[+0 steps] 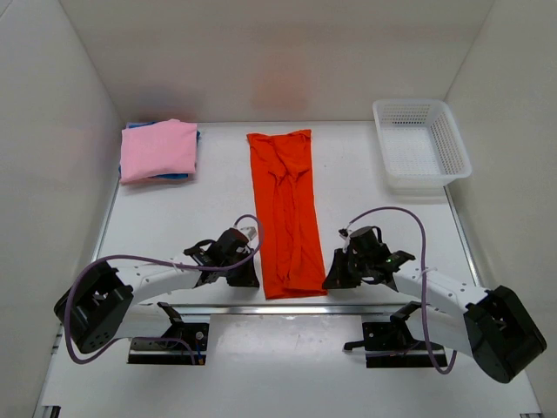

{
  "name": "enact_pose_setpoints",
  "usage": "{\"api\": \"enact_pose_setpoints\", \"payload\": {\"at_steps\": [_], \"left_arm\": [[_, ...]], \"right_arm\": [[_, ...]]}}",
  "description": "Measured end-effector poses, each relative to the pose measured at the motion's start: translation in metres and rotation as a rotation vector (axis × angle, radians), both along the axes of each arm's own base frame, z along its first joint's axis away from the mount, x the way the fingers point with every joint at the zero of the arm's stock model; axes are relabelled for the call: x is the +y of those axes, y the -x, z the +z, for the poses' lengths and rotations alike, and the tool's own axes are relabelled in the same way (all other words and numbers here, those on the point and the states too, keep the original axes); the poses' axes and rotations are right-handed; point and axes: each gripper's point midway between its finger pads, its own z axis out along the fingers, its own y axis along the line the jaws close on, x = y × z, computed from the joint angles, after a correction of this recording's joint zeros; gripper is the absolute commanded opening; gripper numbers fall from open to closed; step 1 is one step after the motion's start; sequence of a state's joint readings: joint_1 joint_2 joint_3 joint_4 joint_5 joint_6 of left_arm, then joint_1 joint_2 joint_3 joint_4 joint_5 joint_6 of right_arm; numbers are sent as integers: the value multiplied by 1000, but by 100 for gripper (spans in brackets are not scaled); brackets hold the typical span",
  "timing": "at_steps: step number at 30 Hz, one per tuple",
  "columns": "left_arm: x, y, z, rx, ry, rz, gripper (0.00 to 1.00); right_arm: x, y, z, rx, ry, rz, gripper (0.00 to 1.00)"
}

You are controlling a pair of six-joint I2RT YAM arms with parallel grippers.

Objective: Fold and stack the t-shirts
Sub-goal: Grab the bottom of the folded rectangular tshirt with both arms

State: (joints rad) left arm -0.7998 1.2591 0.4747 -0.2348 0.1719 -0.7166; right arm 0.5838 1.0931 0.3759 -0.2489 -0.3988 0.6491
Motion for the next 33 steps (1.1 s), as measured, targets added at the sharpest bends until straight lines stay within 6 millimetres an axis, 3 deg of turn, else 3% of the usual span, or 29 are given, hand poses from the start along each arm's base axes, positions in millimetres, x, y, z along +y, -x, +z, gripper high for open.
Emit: {"api": "enact_pose_setpoints", "payload": {"at_steps": [4,5,6,7,9,12,18,24,31,33], "left_arm": [[4,1,-3,2,-9,-3,0],[4,1,-3,2,-9,-3,0],[4,1,-3,1,-9,-4,3],[4,1,-3,2,-9,-5,15],[4,2,-3,1,-9,-6,21],[2,3,1,1,3,-3,30],[-8,4,21,-33,83,13,33],[-17,11,17,-6,101,5,35],[-35,30,3,54,96,-50,38],[-41,34,3,61,109,-58,20]], "right_arm": [[-10,5,-3,9,-15,-27,2],[-12,8,-4,14,-20,-30,9],[-13,9,-4,17,-24,-32,18],[-13,9,-4,19,-31,-34,20],[-13,11,0,13,-48,-29,29],[-15,10,7,-13,-65,-35,34],[-24,0,14,-39,-78,-88,37],[-21,10,7,3,-63,-61,39],[-13,21,0,57,-51,-24,33],[-11,22,0,56,-53,-16,8]]}}
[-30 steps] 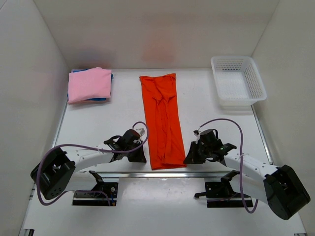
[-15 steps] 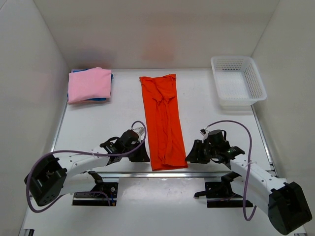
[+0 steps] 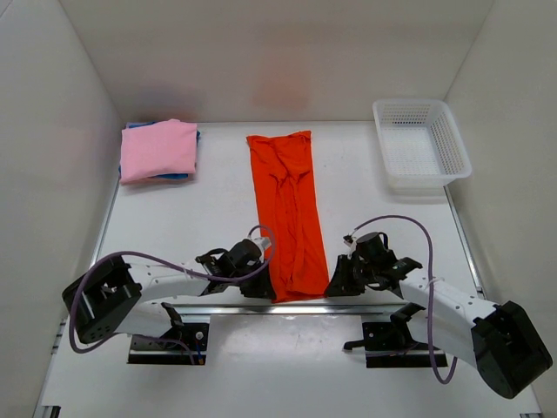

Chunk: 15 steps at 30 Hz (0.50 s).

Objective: Fold and stack the t-shirts
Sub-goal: Grab the bottom of the folded rectangular tshirt with both arms

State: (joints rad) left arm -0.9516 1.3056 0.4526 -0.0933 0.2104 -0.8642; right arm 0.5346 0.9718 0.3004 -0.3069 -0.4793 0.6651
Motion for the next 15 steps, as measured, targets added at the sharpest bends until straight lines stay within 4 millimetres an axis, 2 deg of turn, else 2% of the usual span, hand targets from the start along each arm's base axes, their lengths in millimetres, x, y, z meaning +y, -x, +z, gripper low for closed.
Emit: {"api": "enact_pose_setpoints", "payload": {"at_steps": [1,2,10,15], "left_arm": [[-2,1,-1,3,2,-1,5],[-3,3,-3,12,1,2,0],[0,4,-3,18,-7,3,0],[22,10,-4,20,-23,22,0]], "right_arm": [[1,0,0,1,-2,2,2],[1,0,0,5,-5,-1,0],[4,9,-1,25,-14,31,0],[6,27,-1,64,-13,96,0]]}}
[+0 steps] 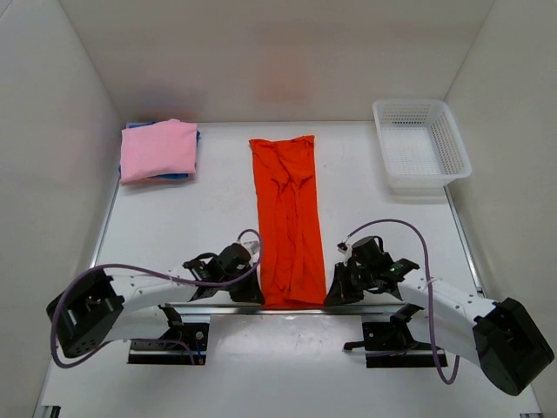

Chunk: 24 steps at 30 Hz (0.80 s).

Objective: Fold and stack the t-shirts
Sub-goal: Grab the bottom of the folded rectangular tshirt with both arms, then fold the folded rectangular tshirt in 1/3 of the way

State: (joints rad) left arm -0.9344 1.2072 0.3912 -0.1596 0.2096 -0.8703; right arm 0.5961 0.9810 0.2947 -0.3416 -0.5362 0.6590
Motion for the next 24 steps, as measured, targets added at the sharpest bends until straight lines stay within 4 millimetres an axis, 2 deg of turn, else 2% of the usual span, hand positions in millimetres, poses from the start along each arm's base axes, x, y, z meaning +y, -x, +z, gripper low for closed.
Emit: {"api": "enact_pose_setpoints", "payload": {"at_steps": [3,6,10,14,19,21,24], "left_arm": [[12,1,1,2,-8,20,0],[15,-2,5,-1,-4,29,0],[15,-18,18,-7,9,49,0],[13,-60,50,-58,64,100,0],[25,-141,91,-150,110,197,0],[30,-173,98,-168,109,221,0],[33,-223,96,-177,98,238,5]], "right_arm": [[1,9,1,29,-3,33,0],[3,10,6,54,0,57,0],[14,-10,29,44,-19,78,0],[23,-60,65,-29,-70,47,0],[27,-131,91,-77,-86,24,0],[30,-164,96,-97,-84,23,0],[30,-215,96,-121,-77,8,0]]}}
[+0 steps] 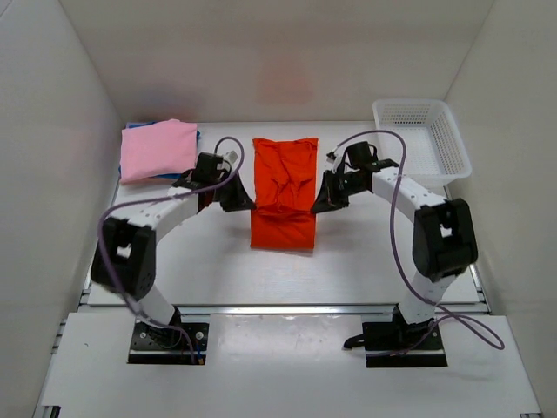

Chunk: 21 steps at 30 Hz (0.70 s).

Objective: Fold and stack the t-shirts
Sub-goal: Fold the folded rectangular tshirt in 1/3 of the way, then grab one side of the 2/3 rectangular tshirt with both arms

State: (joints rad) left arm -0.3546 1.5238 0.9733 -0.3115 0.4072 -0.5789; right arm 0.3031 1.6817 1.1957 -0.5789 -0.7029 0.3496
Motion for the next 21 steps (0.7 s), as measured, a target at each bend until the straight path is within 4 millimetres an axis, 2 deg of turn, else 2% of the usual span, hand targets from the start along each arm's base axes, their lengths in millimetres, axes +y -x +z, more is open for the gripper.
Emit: {"api": "enact_pose_setpoints", "payload": {"at_steps": [1,2,3,4,5,6,7,8,9,11,13,15,19,21], "left_arm": [[-1,-18,-3,4,-4,1,5],[-3,-36,-7,3,-6,2,8],[-4,-53,-12,6,-7,4,14],[-5,-67,-18,13,-7,6,26],[-6,-82,-24,17,-5,7,23],[-6,-94,-28,19,1,10,23],[-7,-104,-33,21,9,14,23],[-5,-112,-37,22,16,21,33],[-2,-116,-41,26,22,27,51],[5,-117,-43,27,41,51,55],[14,-107,-43,18,53,70,59],[24,-90,-42,16,58,88,60],[27,-46,-44,18,30,86,64],[22,-21,-49,18,10,81,61]], "right_arm": [[-2,-18,-2,-5,3,-10,0],[-5,-35,-5,-13,7,-23,0],[-8,-51,-10,-20,11,-37,7],[-13,-67,-14,-23,14,-55,20],[-17,-83,-18,-31,16,-71,27],[-20,-95,-22,-40,18,-84,30],[-24,-107,-26,-55,18,-96,34],[-28,-116,-28,-66,18,-108,36],[-33,-121,-30,-74,20,-119,36],[-39,-126,-30,-90,26,-136,37],[-41,-123,-27,-111,28,-141,37],[-41,-107,-26,-114,30,-141,37],[-34,-55,-33,-82,44,-132,37],[-29,-31,-42,-60,42,-144,37]]}}
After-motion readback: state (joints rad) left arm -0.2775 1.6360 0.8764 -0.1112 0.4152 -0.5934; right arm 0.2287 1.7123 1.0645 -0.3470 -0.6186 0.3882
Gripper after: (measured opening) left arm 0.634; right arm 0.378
